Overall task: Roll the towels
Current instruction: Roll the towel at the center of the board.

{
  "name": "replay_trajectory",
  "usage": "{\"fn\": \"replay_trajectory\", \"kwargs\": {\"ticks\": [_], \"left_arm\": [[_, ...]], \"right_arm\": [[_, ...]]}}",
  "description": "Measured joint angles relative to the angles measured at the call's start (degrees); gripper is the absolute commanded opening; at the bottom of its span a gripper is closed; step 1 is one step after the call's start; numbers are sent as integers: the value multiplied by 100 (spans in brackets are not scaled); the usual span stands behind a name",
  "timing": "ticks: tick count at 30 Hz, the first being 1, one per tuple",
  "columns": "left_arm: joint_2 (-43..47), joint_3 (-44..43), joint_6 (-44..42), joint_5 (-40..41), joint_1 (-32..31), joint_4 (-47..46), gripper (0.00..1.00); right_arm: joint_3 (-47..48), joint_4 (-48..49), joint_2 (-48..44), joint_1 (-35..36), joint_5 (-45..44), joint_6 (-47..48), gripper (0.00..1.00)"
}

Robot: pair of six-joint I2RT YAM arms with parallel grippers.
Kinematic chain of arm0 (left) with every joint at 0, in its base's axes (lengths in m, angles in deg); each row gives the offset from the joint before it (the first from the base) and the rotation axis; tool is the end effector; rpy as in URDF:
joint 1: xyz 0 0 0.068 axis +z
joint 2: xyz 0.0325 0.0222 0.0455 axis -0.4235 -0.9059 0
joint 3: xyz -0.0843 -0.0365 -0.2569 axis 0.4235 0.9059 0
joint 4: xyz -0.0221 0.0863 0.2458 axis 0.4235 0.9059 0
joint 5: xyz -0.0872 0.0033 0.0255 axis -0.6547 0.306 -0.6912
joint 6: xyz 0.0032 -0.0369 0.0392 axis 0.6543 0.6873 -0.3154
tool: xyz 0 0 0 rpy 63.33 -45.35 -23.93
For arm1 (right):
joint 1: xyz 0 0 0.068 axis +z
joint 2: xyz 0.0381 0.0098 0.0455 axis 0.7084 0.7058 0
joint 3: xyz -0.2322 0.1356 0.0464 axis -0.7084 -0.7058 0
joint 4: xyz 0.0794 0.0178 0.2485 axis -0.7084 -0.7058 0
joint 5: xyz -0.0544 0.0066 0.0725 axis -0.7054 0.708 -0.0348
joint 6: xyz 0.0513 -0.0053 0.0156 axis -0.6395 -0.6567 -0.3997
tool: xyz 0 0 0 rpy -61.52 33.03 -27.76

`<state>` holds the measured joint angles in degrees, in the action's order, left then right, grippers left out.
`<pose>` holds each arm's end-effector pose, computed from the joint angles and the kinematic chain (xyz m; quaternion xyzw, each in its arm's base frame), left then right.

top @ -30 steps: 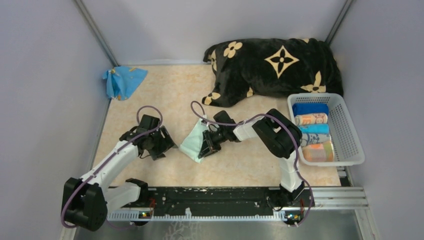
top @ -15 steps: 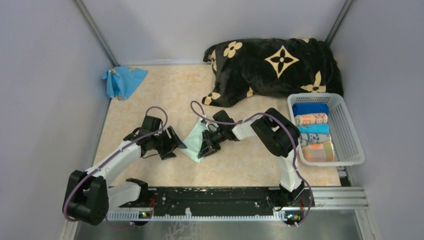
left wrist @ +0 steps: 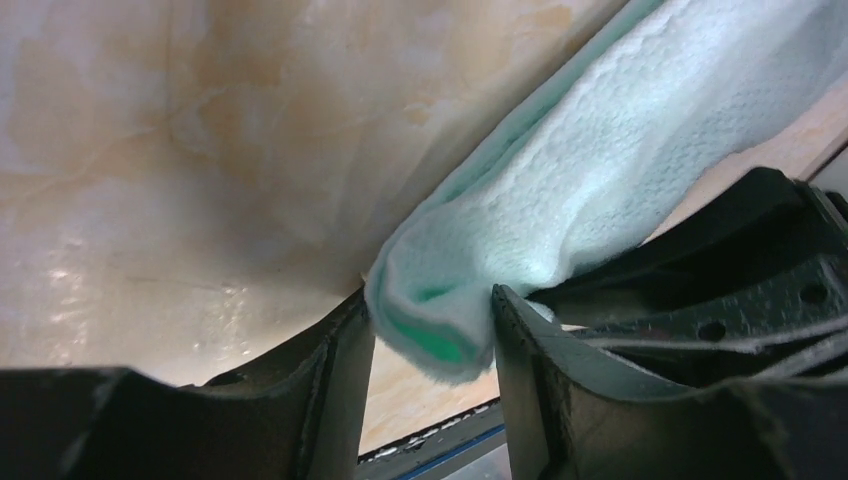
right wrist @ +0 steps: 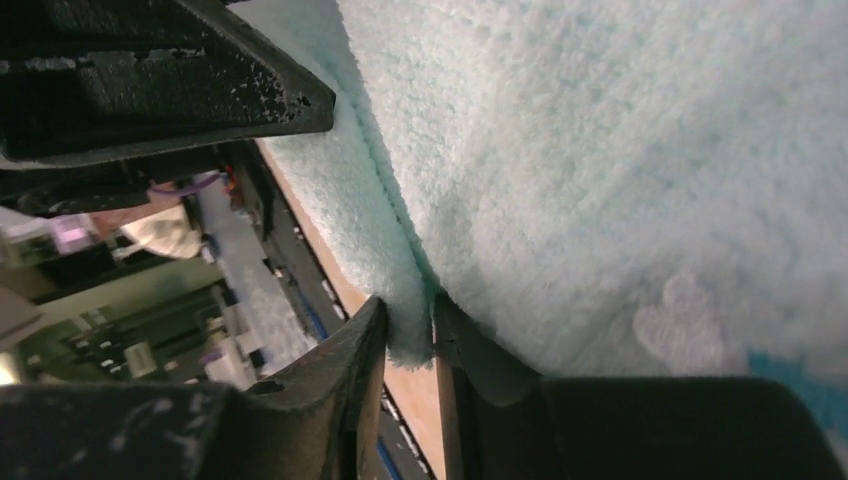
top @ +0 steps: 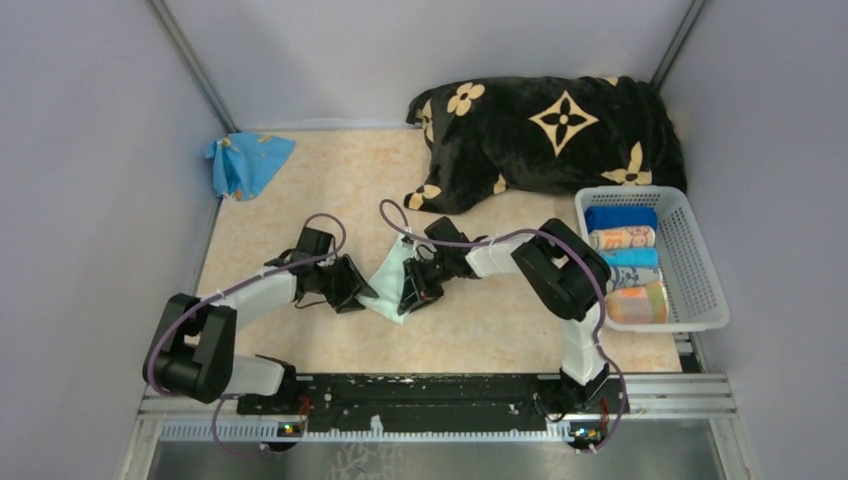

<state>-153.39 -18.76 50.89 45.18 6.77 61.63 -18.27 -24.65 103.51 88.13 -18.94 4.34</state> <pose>0.2088 -0.0812 0.1425 -0.2167 0.9342 -0.2629 0.1062 0.2534 0.2725 0.1080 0.1887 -0.8598 -0.4740 0.0213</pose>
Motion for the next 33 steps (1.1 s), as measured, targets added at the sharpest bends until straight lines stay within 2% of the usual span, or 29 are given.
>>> {"fn": "replay_trajectory", "kwargs": {"ticks": [5,10,14,25,31,33], "left_arm": [[-319,-168,-7,-90,0,-149,48],[-452,-201,-13,-166,0,-264,46],[-492,-201,-13,-214,0,-334,46],[-494,-201,-13,-216,-2,-345,46],[-492,-201,-11,-214,-2,-343,46],[-492,-201,-9,-214,-2,-343,46]], "right_arm": [[4,-686,-706,214,-988,675,41],[243,-1410,-1366,804,-2494,1486,44],[409,-1596,-1528,1349,-3320,1998,44],[496,-1471,-1497,2413,-4422,2780,54],[568,-1303,-1165,2734,-5073,2975,54],[573,-1252,-1021,2817,-5209,3014,48]]}}
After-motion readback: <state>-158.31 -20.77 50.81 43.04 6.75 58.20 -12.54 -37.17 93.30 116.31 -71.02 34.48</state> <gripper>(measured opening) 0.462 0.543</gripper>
